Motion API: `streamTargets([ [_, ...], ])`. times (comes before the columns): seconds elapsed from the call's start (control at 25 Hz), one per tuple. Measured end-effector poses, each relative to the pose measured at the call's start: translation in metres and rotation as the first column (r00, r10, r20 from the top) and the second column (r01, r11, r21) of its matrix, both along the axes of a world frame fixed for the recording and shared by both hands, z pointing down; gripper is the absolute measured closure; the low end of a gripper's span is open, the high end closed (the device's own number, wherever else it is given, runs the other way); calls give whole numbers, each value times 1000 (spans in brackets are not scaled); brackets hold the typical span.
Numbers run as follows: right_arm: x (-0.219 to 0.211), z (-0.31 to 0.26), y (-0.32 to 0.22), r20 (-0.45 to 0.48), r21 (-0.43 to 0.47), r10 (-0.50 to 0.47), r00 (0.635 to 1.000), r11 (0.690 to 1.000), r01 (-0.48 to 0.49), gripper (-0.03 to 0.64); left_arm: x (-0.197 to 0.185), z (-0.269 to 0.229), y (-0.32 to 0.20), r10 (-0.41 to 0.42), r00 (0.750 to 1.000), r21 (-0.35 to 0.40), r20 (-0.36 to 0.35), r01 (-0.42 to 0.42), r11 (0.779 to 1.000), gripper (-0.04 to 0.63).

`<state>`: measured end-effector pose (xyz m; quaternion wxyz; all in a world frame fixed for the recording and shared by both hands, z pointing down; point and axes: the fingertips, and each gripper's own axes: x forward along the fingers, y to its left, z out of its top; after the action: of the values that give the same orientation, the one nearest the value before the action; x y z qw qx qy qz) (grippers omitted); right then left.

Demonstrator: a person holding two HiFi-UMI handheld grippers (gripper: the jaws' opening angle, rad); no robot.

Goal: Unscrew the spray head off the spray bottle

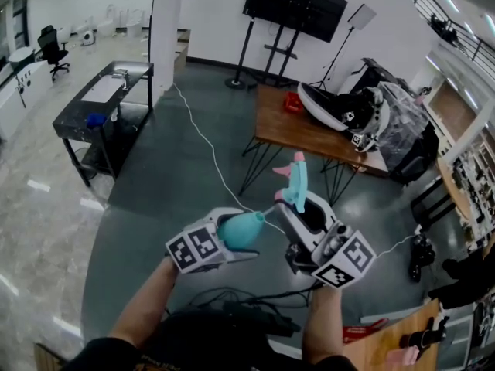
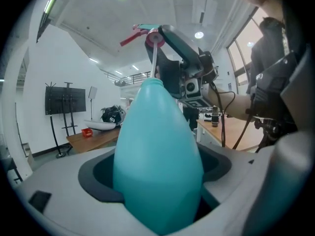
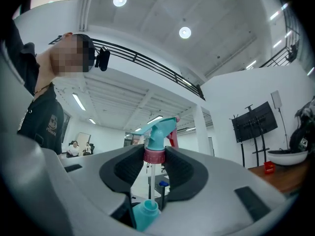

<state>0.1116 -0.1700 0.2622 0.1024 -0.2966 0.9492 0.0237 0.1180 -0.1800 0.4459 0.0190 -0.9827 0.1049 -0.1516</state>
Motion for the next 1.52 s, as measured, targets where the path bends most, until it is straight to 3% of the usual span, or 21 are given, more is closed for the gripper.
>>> streamTargets([
  [0.4,16,-28,-1,18,59,100,995,993,-101,479,-8,11,-24,-135,990,-4,52,135,991,163],
  [0.8,42,-24,-11,48,49,251,967,966,-253,479,-16,11,-35,-200,975,-2,91,201,980,163],
  [1.04,59,-12,-18,42,27,332,942,942,-334,479,-17,-3,-44,-253,967,-7,34,254,967,163],
  [1.52,64,47,-40,-122,-36,451,884,888,-458,480,-7,-56,-43,-253,959,4,-125,255,967,163],
])
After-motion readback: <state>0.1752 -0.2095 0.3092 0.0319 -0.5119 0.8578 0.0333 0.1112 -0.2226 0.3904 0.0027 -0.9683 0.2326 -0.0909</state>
